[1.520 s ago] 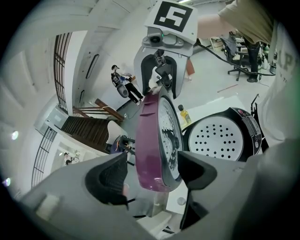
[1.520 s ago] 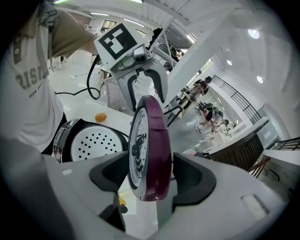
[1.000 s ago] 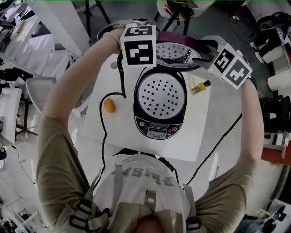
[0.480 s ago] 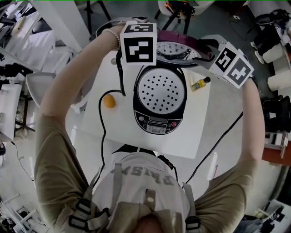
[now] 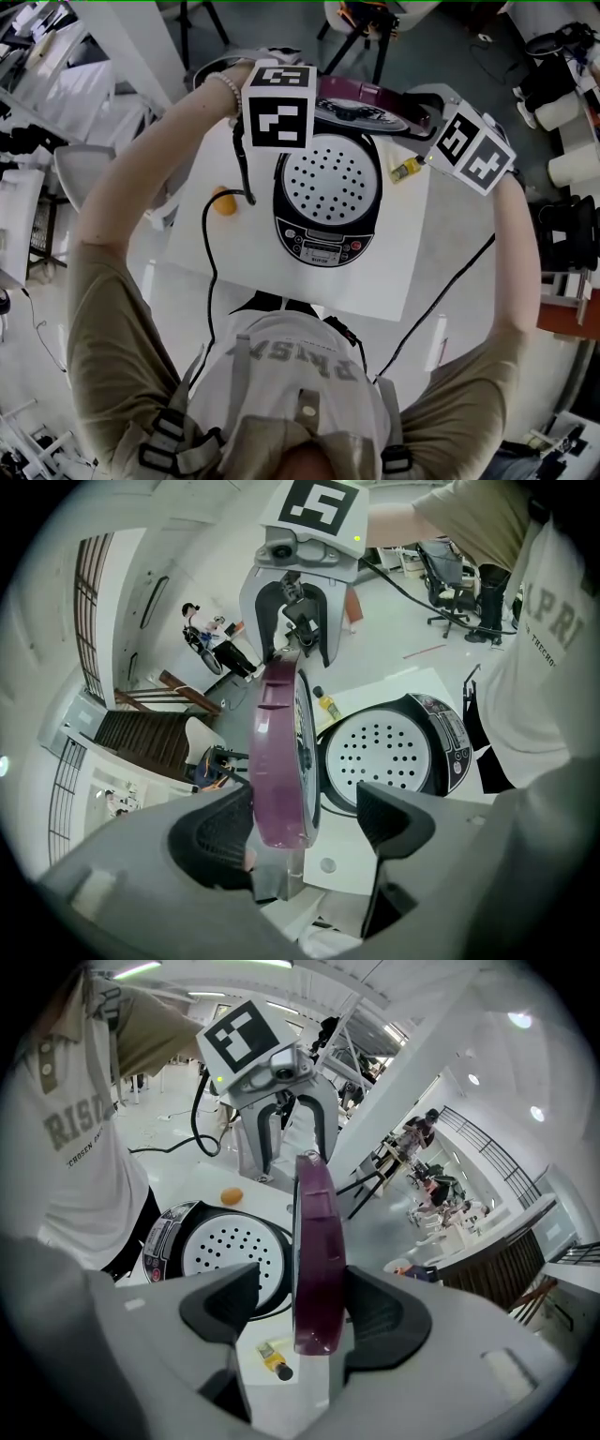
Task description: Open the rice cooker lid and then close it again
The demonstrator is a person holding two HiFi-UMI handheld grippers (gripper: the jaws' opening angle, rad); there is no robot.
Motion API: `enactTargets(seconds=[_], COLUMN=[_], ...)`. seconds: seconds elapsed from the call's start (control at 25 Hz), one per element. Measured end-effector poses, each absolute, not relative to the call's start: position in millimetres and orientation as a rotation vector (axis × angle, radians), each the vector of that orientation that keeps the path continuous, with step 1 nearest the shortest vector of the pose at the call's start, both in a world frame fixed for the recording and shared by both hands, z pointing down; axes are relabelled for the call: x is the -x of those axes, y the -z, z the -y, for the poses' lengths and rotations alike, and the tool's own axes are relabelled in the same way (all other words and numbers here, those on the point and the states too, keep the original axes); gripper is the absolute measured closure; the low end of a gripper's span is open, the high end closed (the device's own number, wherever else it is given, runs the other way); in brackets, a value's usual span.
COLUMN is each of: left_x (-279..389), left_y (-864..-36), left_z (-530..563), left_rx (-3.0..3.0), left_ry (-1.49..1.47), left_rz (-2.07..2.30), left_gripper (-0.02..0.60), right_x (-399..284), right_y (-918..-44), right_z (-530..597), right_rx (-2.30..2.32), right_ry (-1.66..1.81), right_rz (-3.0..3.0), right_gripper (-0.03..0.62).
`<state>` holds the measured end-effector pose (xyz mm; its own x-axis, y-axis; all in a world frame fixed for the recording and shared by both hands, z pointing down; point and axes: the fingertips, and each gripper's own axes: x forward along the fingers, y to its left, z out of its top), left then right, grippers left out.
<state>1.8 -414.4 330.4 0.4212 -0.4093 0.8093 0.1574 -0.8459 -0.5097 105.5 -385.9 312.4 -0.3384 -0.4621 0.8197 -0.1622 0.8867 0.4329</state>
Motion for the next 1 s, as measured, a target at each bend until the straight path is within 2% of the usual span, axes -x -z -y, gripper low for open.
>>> enactTargets(seconds=[1.0], left_x=[12.6], left_y=[-365.4], left_z=[330.8], left_rx=[2.160], left_ry=[1.487], left_rz=[-0.103], left_gripper=[0.183], right_x=[-94.7], right_y=[-346.3], right_z=[300.0], right_rx=[-0.355], right_ry=[0.331], right_rz=[1.949], right_gripper=[0.274])
